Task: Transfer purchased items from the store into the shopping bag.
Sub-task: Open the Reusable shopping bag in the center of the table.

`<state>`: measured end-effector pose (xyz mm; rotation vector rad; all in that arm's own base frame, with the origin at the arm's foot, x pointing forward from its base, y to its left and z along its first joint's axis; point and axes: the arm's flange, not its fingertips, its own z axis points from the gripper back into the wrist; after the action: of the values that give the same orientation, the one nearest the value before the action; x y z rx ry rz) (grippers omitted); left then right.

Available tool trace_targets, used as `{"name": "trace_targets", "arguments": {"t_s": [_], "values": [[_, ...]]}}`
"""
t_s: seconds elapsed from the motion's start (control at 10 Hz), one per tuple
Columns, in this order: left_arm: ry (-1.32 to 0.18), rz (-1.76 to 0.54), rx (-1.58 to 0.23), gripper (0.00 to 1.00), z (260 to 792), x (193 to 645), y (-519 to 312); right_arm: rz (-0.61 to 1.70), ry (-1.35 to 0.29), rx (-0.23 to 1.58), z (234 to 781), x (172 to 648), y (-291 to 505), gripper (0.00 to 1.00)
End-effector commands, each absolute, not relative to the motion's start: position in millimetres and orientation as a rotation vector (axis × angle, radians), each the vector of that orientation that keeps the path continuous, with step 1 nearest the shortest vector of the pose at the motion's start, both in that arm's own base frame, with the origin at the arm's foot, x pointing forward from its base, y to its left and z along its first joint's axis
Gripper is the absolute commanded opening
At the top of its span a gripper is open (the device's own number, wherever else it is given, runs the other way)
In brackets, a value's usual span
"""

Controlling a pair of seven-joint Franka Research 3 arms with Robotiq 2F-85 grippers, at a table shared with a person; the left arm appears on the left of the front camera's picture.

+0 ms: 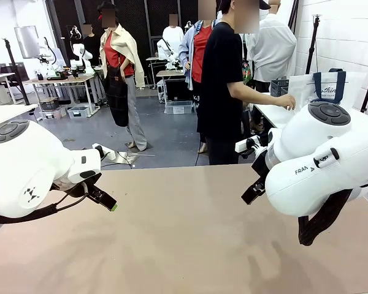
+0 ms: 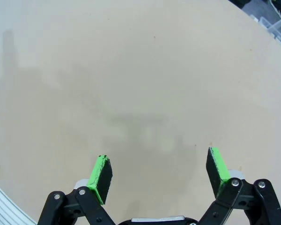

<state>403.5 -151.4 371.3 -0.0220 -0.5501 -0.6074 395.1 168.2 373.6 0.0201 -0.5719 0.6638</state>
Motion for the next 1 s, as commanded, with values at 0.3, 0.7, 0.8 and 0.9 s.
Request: {"name": "trace_targets", "arguments": {"t_s": [0.3,0.7,0.8,0.9], "values": [[-0.55,-0.606,-0.022,1.0,371.3,403.7,-150.7,0.663,-0.572,0.021,373.5,395.2,168.1,1.0],[-0.55,-0.606,-0.022,1.0,371.3,403.7,-150.7,0.663,-0.572,0.021,373.5,395.2,168.1,1.0],[-0.55,-0.606,-0.022,1.0,371.3,403.7,-150.7,0.663,-0.572,0.021,373.5,395.2,168.1,1.0],[-0.55,-0.606,-0.022,1.0,371.3,403.7,-150.7,0.663,-0.572,0.021,373.5,395.2,168.1,1.0]]}}
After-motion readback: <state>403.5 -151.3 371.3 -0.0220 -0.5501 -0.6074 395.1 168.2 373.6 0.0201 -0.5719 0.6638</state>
